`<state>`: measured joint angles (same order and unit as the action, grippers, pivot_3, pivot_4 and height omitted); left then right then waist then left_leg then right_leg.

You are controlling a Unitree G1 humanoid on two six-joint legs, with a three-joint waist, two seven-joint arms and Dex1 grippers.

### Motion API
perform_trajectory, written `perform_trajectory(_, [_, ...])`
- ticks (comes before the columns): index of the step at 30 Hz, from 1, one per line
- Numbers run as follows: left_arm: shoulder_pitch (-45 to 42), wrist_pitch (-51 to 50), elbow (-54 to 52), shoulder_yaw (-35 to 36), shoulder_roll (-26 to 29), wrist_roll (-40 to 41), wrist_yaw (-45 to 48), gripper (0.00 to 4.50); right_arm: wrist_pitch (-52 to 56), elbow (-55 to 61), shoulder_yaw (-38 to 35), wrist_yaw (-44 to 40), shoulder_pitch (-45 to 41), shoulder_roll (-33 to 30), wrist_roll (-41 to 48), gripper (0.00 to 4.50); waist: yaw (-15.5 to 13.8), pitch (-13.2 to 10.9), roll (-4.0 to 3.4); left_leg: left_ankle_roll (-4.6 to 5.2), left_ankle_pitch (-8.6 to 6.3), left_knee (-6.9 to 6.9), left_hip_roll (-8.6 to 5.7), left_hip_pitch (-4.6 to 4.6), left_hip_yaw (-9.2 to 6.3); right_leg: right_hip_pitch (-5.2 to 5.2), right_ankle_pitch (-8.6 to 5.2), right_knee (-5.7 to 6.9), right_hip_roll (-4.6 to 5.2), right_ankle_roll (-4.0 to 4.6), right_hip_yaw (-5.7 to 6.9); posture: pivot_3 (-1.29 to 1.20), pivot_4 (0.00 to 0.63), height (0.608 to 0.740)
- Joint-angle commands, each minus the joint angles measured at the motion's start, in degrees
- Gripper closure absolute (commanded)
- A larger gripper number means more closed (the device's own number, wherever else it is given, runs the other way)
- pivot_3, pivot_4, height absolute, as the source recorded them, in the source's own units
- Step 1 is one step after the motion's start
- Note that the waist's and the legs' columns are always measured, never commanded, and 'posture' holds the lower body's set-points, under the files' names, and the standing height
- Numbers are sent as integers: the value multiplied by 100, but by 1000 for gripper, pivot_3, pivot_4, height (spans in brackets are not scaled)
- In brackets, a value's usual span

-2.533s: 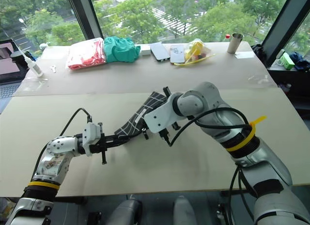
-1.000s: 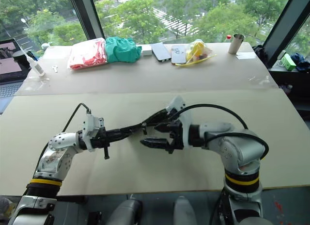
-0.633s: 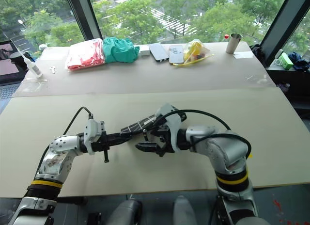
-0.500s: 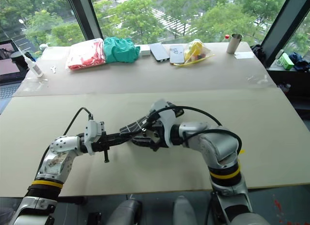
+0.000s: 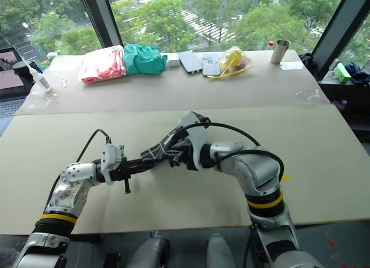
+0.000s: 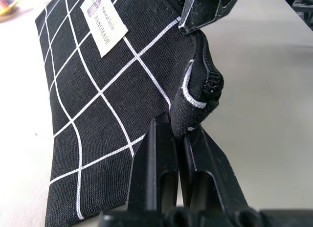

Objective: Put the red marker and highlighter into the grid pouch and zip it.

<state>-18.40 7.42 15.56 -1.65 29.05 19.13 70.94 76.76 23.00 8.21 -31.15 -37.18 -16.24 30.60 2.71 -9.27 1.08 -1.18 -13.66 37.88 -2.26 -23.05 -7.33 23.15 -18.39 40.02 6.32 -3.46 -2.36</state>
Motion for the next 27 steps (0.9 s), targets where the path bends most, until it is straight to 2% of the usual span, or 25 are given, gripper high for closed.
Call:
perform_trajectory(1, [-123, 97, 65, 72, -3, 43, 2, 4500, -35, 229, -114, -140, -57, -81, 260, 4496, 2, 0, 0, 0, 0, 0, 0, 0, 0, 0, 0, 0, 0, 0, 1, 0, 150, 740])
perform_trajectory(8, [-128, 103, 72, 105, -33, 53, -19, 4500, -249, 252, 35, -157, 59, -225, 328, 4496, 6, 0, 0, 0, 0, 0, 0, 0, 0, 0, 0, 0, -1, 0, 1, 0, 150, 740])
perform_trajectory(9, [-118, 94, 51, 106, -36, 56, -27, 4500, -361, 270, 80, -187, 114, -241, 318, 4004, 6, 0, 0, 0, 0, 0, 0, 0, 0, 0, 0, 0, -1, 0, 1, 0, 150, 740])
perform_trajectory(16, [-69, 39, -56, 113, -33, 70, -84, 4500, -155, 154, 113, -54, 217, -186, 434, 1740, 8, 0, 0, 0, 0, 0, 0, 0, 0, 1, 0, 0, -1, 0, 1, 0, 150, 740])
perform_trajectory(20, [-52, 11, -107, 102, -26, 76, -100, 4500, -156, 66, 120, -69, 227, -189, 484, 1740, 1, 0, 0, 0, 0, 0, 0, 0, -1, 0, 0, -1, 0, 0, 1, 0, 150, 740])
perform_trajectory(27, [-45, -45, -201, 102, -24, 84, -146, 4500, -203, -180, 221, 216, 238, 157, 427, 1740, 9, 0, 0, 0, 0, 0, 0, 0, -1, 1, 0, 0, -1, 0, 1, 0, 150, 740])
